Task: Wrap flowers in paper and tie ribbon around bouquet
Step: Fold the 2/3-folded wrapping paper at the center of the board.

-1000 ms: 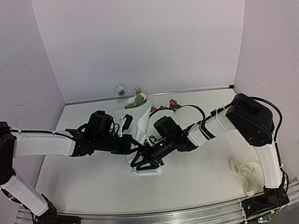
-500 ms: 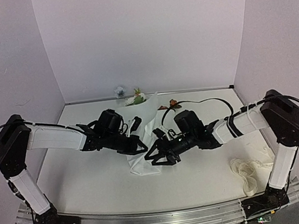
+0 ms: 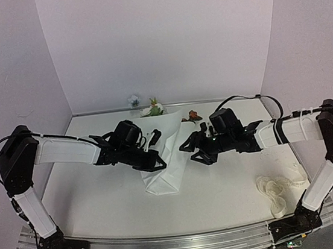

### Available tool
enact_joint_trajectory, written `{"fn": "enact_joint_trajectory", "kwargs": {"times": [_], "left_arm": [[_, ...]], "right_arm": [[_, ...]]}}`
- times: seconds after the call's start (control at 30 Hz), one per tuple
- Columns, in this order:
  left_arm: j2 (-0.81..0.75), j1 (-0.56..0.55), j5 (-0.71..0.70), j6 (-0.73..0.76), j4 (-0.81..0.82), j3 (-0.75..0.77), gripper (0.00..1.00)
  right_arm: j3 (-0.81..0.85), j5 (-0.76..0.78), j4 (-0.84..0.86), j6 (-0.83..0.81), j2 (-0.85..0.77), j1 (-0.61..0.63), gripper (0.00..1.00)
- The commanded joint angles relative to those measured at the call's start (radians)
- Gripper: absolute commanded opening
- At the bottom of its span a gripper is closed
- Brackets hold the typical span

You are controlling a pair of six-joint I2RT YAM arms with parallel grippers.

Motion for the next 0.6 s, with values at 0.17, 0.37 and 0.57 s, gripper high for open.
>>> {"fn": "enact_joint_trajectory", "kwargs": {"times": [0.17, 0.37, 0.57], "left_arm": [[0.029, -0.022, -0.068, 0.047, -0.064, 0.080, 0.00], [0.041, -0.042, -0.099, 0.065, -0.087, 0.101, 0.00], [0.056, -0.060, -0.118, 0.079, -0.104, 0.120, 0.00]], "right_arm": [[0.129, 0.170, -0.179, -0.035, -0.053, -0.004, 0.69], [0.239, 0.195, -0.300, -0.069, -0.042, -0.003, 0.71], [0.310, 0.217, -0.367, -0.086, -0.003, -0.003, 0.71]]}}
